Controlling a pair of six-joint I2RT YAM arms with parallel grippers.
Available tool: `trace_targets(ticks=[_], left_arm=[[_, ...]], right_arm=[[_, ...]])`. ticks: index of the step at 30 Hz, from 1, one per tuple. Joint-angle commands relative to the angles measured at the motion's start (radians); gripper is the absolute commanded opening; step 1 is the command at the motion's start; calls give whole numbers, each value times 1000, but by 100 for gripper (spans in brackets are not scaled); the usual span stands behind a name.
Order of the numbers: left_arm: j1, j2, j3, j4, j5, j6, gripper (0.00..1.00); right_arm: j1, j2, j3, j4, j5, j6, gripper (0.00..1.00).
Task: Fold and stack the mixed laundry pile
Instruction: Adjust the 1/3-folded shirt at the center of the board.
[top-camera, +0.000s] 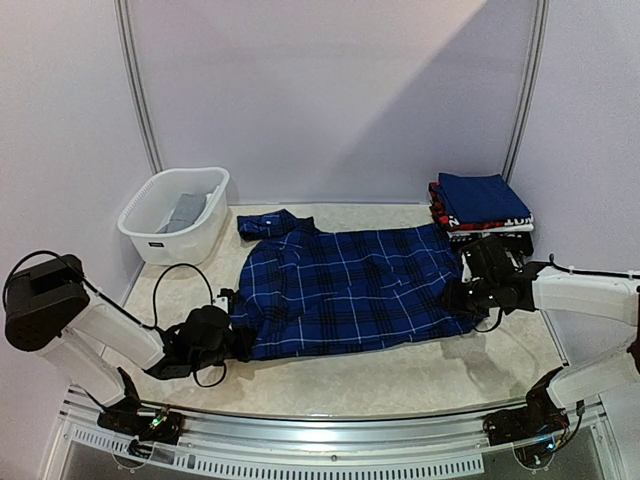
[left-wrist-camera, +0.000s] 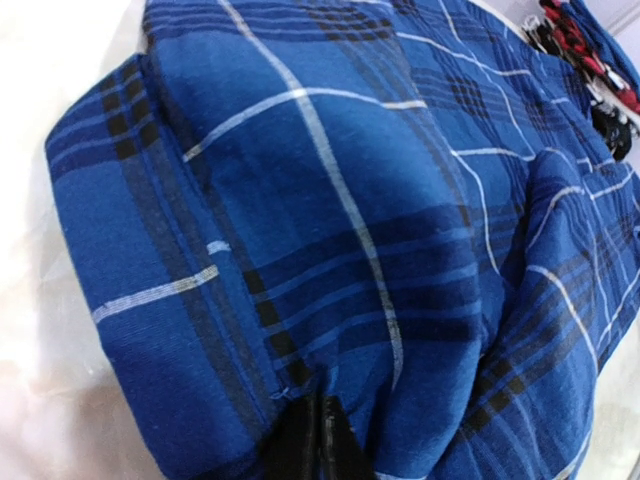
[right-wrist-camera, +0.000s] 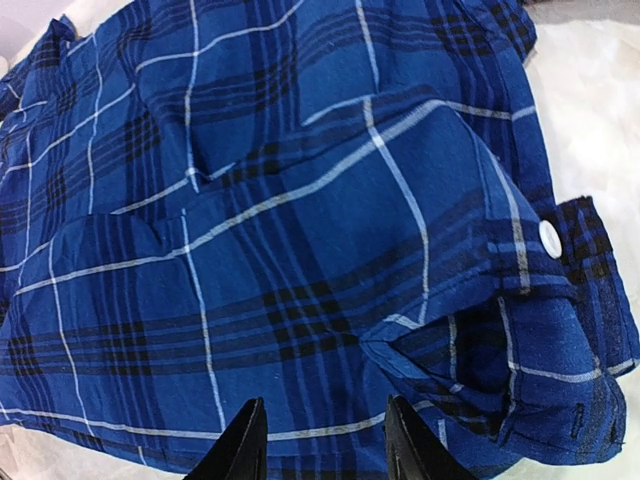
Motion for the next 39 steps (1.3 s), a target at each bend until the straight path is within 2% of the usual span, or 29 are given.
trace_targets(ticks=[1, 14, 23, 29, 37, 39], left_arm=[[-13, 18, -38, -98, 48, 11, 0], [-14, -85, -72, -174, 20, 23, 0], [-13, -297, -75, -400, -50, 41, 0], [-13, -425, -72, -511, -80, 66, 0], [-13, -531, 6, -655, -101, 131, 46], [-13, -541, 40, -675, -100, 155, 52]], right_arm=[[17, 7, 39, -5, -13, -18, 41], [48, 140, 110, 40, -61, -36, 41], [49, 274, 210, 50, -51, -77, 41], [49, 282, 250, 42, -52, -86, 41], [48, 287, 299, 26, -32, -104, 42], [48, 298, 318, 20, -29, -107, 42]])
